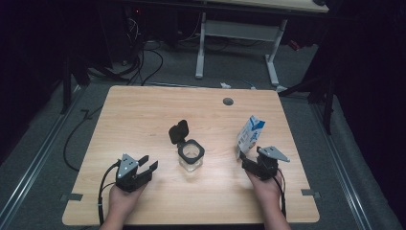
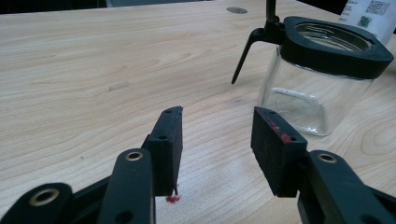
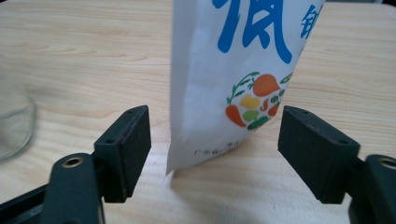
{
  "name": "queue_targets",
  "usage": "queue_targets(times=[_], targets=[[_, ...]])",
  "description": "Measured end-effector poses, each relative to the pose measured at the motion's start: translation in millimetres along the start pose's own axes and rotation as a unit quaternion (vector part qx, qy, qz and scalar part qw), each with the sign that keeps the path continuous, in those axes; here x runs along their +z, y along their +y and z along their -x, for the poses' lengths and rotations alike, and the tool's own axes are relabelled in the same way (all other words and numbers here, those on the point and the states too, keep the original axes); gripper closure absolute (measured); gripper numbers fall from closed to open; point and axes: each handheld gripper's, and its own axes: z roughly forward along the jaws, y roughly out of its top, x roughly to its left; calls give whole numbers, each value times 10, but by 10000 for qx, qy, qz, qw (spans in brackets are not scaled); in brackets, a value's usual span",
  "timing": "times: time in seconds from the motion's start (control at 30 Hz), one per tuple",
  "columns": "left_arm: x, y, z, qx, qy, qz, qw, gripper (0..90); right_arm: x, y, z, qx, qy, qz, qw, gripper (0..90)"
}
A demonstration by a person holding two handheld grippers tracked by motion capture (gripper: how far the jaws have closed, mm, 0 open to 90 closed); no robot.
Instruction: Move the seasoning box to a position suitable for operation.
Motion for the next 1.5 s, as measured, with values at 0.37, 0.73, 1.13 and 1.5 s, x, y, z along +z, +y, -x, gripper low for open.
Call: queue_targets(times=[0.37,0.73,1.13,1.5], targets=[[2,-16,-13,-73,43,1,10000,537,316,89,26,266,-222,-283,9990,231],[-30,-25,-88,-259,40,55,9996,538,307,89,-93,-261,336,-293,9987,361],[-20,-25,-71,-234,-6,30,9997,538,188,-5,-131,-457,622,-334,9965,263],[-22,-25,-67,-216,-6,28,9998,538,15,-33,-129,-538,659,-155,9963,546]])
